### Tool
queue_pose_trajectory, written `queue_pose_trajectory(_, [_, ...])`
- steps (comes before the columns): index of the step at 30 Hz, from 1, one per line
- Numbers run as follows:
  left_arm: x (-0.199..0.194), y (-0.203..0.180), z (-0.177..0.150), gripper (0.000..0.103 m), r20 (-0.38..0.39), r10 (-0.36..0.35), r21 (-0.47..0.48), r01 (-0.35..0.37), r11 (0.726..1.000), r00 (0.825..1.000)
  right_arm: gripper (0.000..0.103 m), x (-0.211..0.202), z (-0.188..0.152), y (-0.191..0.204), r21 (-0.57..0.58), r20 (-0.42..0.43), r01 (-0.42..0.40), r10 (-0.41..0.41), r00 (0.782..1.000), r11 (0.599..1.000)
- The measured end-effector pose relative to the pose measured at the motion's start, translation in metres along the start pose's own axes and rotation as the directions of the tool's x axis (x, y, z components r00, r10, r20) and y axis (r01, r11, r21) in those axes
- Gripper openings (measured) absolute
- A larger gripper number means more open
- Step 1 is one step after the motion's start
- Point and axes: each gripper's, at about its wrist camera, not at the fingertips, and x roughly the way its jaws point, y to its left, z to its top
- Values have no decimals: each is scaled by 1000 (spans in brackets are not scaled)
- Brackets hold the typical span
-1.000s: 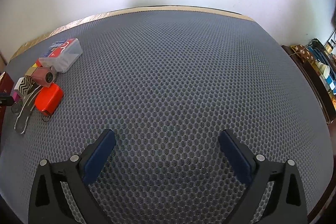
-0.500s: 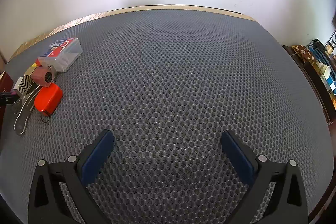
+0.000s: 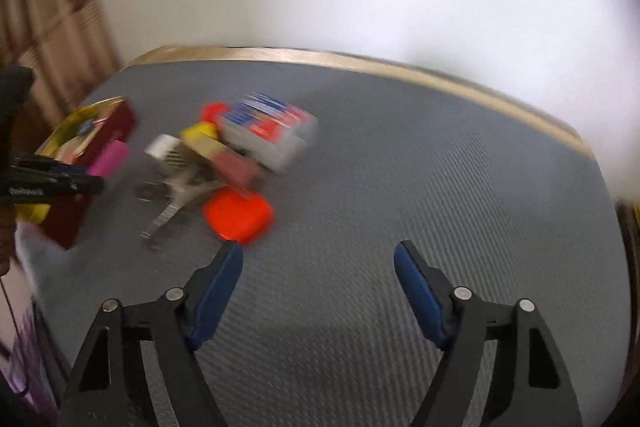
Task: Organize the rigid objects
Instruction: 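Move the left gripper to the pink block and grasp it, then carry the pink block with the left gripper while the right gripper grasps the gold lipstick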
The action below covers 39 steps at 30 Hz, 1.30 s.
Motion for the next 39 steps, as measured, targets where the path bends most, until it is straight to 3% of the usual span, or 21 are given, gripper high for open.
queue_pose_trajectory(4, [-2, -7, -16, 30, -2, -6, 4, 6, 1000, 1000, 55, 14, 29, 24, -144, -50, -46, 39, 998, 988])
queue_pose_trajectory(14, [-2, -21, -31, 30, -7, -17, 33, 17, 999, 1000, 53, 53, 68, 64, -345, -168, -115, 59, 984, 931])
queue_pose_trajectory(16, [0, -21, -33, 30, -13, -21, 34, 21, 999, 1000, 38, 61, 71, 68, -368, -195, -127, 57, 979, 921])
queue_pose_trajectory(18, [2, -21, -34, 30, -17, -24, 37, 24, 999, 1000, 33, 71, 75, 72, -383, -227, -134, 48, 973, 914])
queue_pose_trajectory(27, [3, -28, -37, 30, -12, -24, 69, 25, 997, 1000, 33, 89, 82, 76, -390, -302, -179, 57, 952, 903])
queue_pose_trajectory(31, [3, -28, -38, 30, -11, -23, 74, 23, 997, 1000, 19, 98, 78, 84, -417, -345, -186, 34, 938, 890])
queue_pose_trajectory(35, [4, -31, -39, 30, -2, -14, 78, 14, 997, 1000, 18, 83, 74, 80, -350, -282, -167, 66, 957, 922])
queue_pose_trajectory(39, [2, -30, -39, 30, -2, -20, 62, 20, 998, 1000, 18, 46, 57, 61, -155, -128, -181, 162, 978, 971])
